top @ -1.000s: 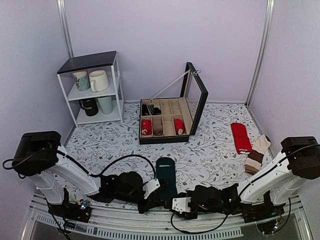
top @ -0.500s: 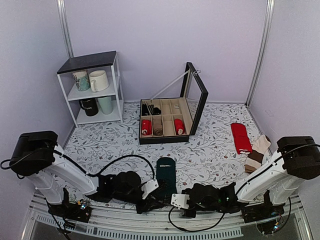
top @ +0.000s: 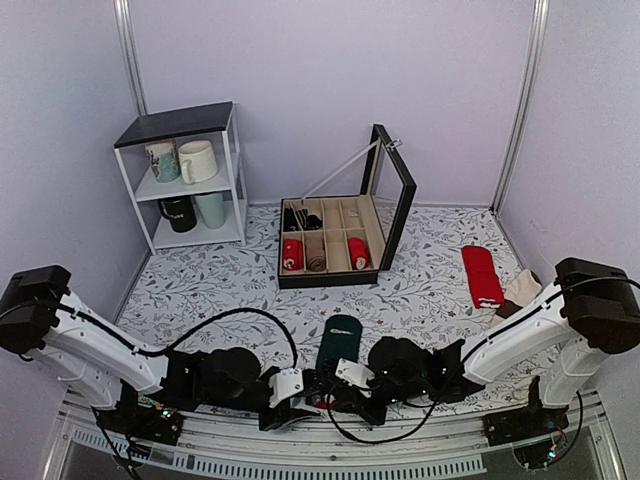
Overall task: Roll the socks
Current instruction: Roll the sock at the center of the board.
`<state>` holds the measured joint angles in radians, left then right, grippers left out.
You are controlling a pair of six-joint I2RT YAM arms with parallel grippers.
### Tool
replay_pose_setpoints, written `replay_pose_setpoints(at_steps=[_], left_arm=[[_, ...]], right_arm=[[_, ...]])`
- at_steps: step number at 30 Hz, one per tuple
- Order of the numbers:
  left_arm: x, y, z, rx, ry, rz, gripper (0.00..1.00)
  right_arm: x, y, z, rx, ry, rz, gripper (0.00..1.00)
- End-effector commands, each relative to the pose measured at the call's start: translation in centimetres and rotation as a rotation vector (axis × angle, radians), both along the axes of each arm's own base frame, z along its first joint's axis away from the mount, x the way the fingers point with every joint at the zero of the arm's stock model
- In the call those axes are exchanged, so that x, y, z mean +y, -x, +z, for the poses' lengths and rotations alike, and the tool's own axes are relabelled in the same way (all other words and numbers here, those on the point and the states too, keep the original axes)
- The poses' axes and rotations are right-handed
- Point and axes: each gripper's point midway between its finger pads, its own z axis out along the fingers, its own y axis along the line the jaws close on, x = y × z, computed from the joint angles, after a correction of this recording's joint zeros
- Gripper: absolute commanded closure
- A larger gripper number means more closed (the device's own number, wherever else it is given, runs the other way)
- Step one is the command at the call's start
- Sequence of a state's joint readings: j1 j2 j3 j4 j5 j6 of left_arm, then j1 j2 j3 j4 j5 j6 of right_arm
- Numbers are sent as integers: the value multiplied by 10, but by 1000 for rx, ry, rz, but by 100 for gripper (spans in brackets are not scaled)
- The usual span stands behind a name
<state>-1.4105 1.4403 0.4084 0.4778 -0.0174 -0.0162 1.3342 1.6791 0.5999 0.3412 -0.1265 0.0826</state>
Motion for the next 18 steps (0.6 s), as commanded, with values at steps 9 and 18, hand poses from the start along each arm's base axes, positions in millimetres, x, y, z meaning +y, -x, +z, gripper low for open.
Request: replay_pose_setpoints(at_steps=[9,18], left_arm=[[6,-2,-22,-120,-63,-7,56],[1,7,-13,-201,-11,-77,56]], right_arm=[[-47,34,-48,420,238,12,100],[-48,39,-52,476,259,40,100]])
